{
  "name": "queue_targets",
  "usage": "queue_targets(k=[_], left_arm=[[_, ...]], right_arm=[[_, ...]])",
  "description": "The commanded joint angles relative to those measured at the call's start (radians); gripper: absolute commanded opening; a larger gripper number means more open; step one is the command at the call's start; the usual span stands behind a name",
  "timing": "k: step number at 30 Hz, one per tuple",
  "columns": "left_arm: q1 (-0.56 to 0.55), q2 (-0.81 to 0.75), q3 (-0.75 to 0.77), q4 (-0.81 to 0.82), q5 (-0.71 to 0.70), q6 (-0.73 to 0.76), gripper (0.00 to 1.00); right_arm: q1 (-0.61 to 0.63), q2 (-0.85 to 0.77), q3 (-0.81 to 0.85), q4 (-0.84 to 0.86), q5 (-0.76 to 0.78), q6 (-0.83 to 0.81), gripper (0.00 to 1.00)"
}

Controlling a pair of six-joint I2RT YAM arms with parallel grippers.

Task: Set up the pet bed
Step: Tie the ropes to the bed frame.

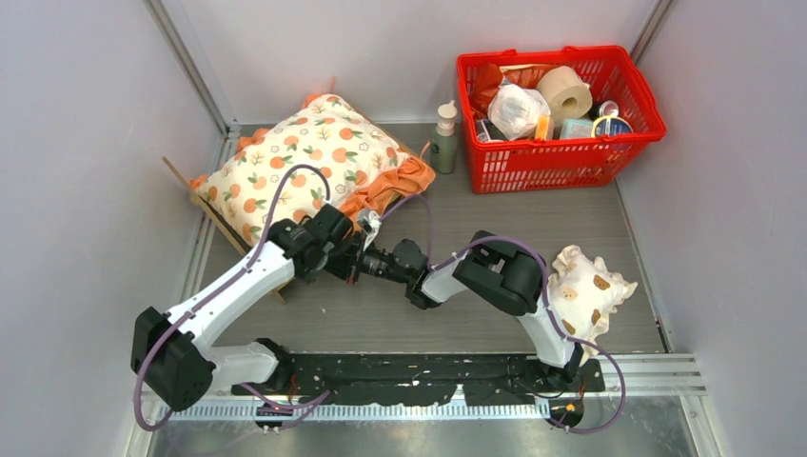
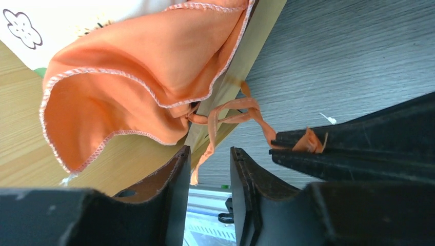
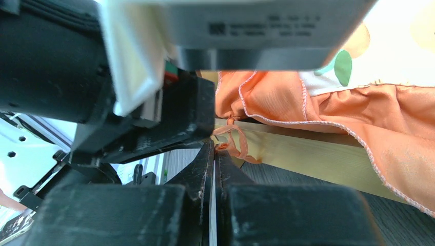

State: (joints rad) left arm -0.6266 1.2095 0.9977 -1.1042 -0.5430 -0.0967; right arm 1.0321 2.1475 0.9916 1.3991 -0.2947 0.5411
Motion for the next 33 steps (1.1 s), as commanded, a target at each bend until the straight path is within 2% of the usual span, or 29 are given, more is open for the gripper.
queue_targets(k=[1,3,6,13,20,26,31,33], left_arm=[[-0.004,0.010,-0.034,0.050,-0.062,-0.092,0.32],[-0.006,0.012,-0.050,0.058,-0.094,-0.114,0.31],[-0.005,-0.008,-0.070,0.090,-0.119,-0.097,0.37],[-0.003,-0.003,-0.073,0.094,-0.111,-0.089,0.37],[-0.004,0.078,-0.056,0.071,-0.102,-0.094,0.25],[-0.004,0.128,-0.048,0.061,-0.101,-0.092,0.23],[-0.004,0.135,-0.044,0.055,-0.115,-0.100,0.00],[-0.005,0.104,-0.034,0.060,-0.120,-0.107,0.00]], right_arm=[[0.003,-0.042,0.026,0.105,0.000,0.010,0.05],[0.003,-0.044,0.024,0.107,0.000,0.007,0.05],[0.002,-0.045,0.025,0.108,0.000,0.008,0.05],[0.001,-0.048,0.023,0.113,0.003,0.010,0.05],[0.000,-0.053,0.010,0.126,0.008,0.013,0.05],[0.000,-0.059,0.008,0.129,0.008,0.013,0.05],[0.000,-0.060,0.005,0.130,0.008,0.015,0.05],[0.000,-0.059,0.007,0.129,0.007,0.015,0.05]])
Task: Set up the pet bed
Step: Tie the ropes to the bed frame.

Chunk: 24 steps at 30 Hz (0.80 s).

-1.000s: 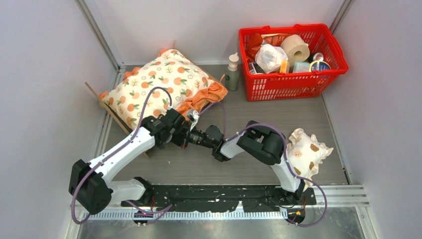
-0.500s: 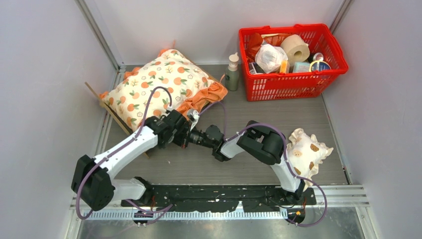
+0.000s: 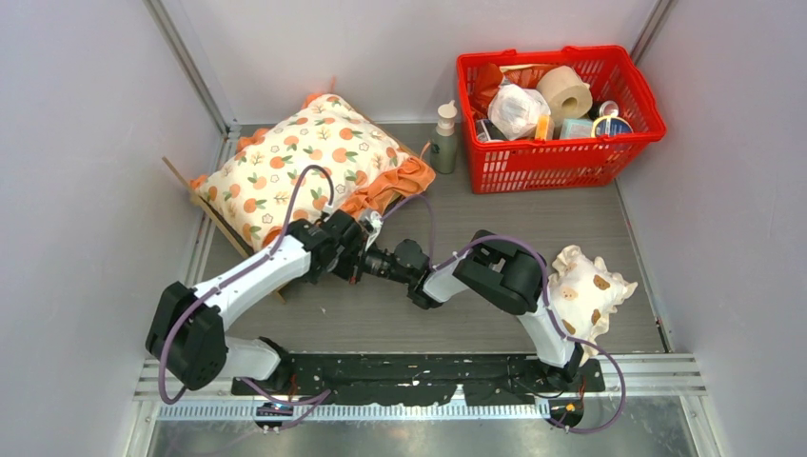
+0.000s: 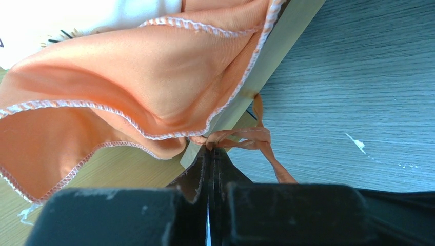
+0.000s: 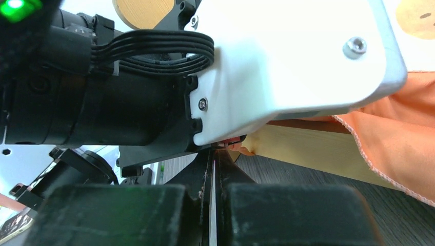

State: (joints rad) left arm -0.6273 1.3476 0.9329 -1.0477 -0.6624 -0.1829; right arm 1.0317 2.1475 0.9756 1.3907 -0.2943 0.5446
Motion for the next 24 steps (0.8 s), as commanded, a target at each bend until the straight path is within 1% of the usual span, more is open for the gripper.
queue_targets(k=[1,6,11,15,17,21,24], left_arm=[[-0.004,-0.051,0.041,0.004,0.002,-0.030,0.00],[0.007,-0.139,0.062,0.068,0.062,-0.094,0.00],[0.065,-0.195,0.048,0.098,0.154,-0.145,0.00],[0.088,-0.257,0.033,0.131,0.168,-0.171,0.00],[0.090,-0.300,0.001,0.184,0.155,-0.180,0.00],[0.091,-0.410,-0.098,0.354,0.157,-0.194,0.00],[0.091,-0.456,-0.143,0.407,0.129,-0.214,0.00]], right_arm=[[0.001,-0.057,0.025,0.138,0.006,0.015,0.05],[0.001,-0.044,0.036,0.139,-0.001,0.026,0.05],[0.001,-0.044,0.036,0.135,0.000,0.024,0.05],[0.001,-0.040,0.038,0.135,0.000,0.026,0.05],[0.000,-0.037,0.040,0.139,0.001,0.032,0.05],[0.001,-0.039,0.039,0.140,-0.002,0.031,0.05],[0.001,-0.041,0.037,0.138,-0.001,0.029,0.05]])
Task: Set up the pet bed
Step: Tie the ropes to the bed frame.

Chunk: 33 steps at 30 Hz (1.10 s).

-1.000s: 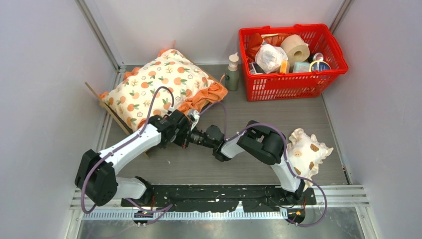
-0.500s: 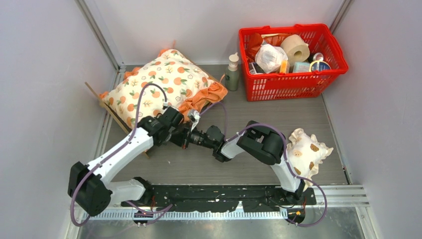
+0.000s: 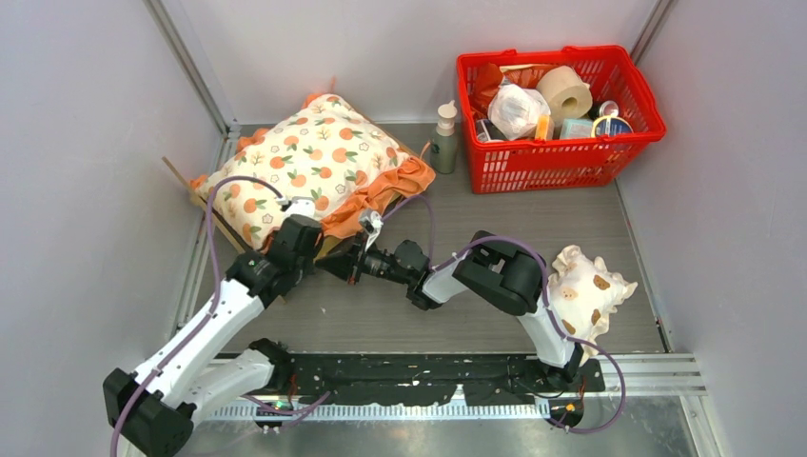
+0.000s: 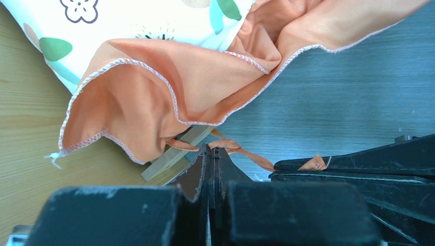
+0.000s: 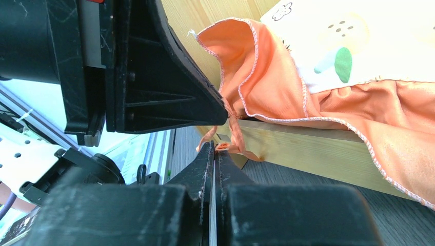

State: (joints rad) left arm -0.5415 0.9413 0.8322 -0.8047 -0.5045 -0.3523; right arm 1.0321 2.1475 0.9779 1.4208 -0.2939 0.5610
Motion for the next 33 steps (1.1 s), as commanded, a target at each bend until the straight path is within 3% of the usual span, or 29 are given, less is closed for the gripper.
queue_targets(k=[1,6,15,21,27,33], left_arm=[[0.005,-0.063,-0.053,0.177,-0.032,-0.051,0.00],[0.005,-0.144,-0.166,0.301,-0.049,-0.110,0.00],[0.005,-0.302,-0.324,0.503,-0.108,-0.086,0.00],[0.005,-0.346,-0.324,0.468,-0.093,-0.075,0.00],[0.005,-0.412,-0.314,0.320,-0.153,-0.228,0.00],[0.003,-0.606,-0.443,0.457,-0.156,-0.252,0.00]], right_arm=[[0.001,-0.041,0.035,0.107,-0.001,0.013,0.05],[0.000,-0.035,0.042,0.107,-0.005,0.018,0.05],[0.000,-0.025,0.051,0.106,-0.009,0.025,0.05],[0.002,-0.009,0.062,0.103,-0.012,0.034,0.05],[0.002,-0.019,0.062,0.066,-0.002,0.003,0.05],[0.003,-0.022,0.075,0.035,-0.001,-0.002,0.05]])
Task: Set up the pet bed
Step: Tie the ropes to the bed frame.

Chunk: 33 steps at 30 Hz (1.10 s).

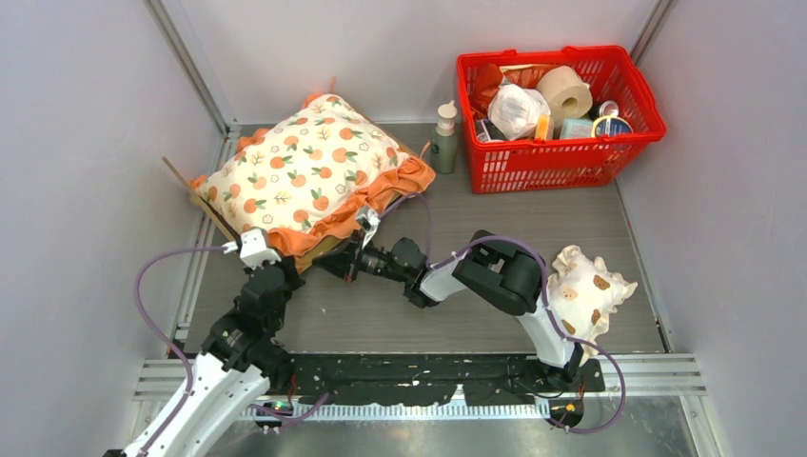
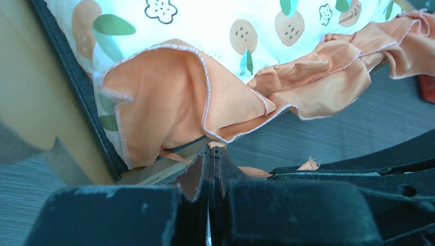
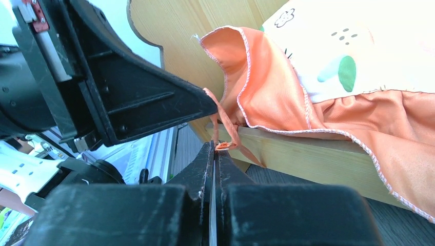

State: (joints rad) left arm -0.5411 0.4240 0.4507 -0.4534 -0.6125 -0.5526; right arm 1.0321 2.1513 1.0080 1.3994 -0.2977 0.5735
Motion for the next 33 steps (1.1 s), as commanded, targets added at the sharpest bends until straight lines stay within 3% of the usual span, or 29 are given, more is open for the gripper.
queue_targets(k=[1,11,16,21,25,27,30,33], left_arm=[[0.003,-0.104,-0.074,0.114,-0.043,-0.049,0.00],[-0.002,-0.290,-0.243,0.216,-0.066,-0.058,0.00],[-0.002,-0.310,-0.273,0.236,-0.056,-0.037,0.00],[-0.002,-0.329,-0.202,0.175,-0.037,0.049,0.28],[-0.002,-0.335,-0.134,0.090,0.007,0.075,0.41],[-0.001,-0.339,-0.086,0.034,0.030,0.094,0.57],[-0.002,-0.338,-0.014,-0.047,0.044,0.172,0.58],[-0.002,-0.319,0.041,-0.020,0.157,0.381,0.57]], right_arm=[[0.003,-0.030,0.047,0.040,0.003,-0.018,0.05],[0.006,-0.044,0.067,-0.041,0.015,-0.032,0.05],[0.009,-0.047,0.079,-0.080,0.017,-0.052,0.05],[0.009,-0.050,0.089,-0.098,0.017,-0.068,0.05],[0.008,-0.059,0.093,-0.113,0.022,-0.087,0.05],[0.008,-0.062,0.093,-0.116,0.019,-0.092,0.05],[0.008,-0.070,0.084,-0.115,0.019,-0.099,0.05],[0.005,-0.076,0.073,-0.109,0.019,-0.102,0.05]])
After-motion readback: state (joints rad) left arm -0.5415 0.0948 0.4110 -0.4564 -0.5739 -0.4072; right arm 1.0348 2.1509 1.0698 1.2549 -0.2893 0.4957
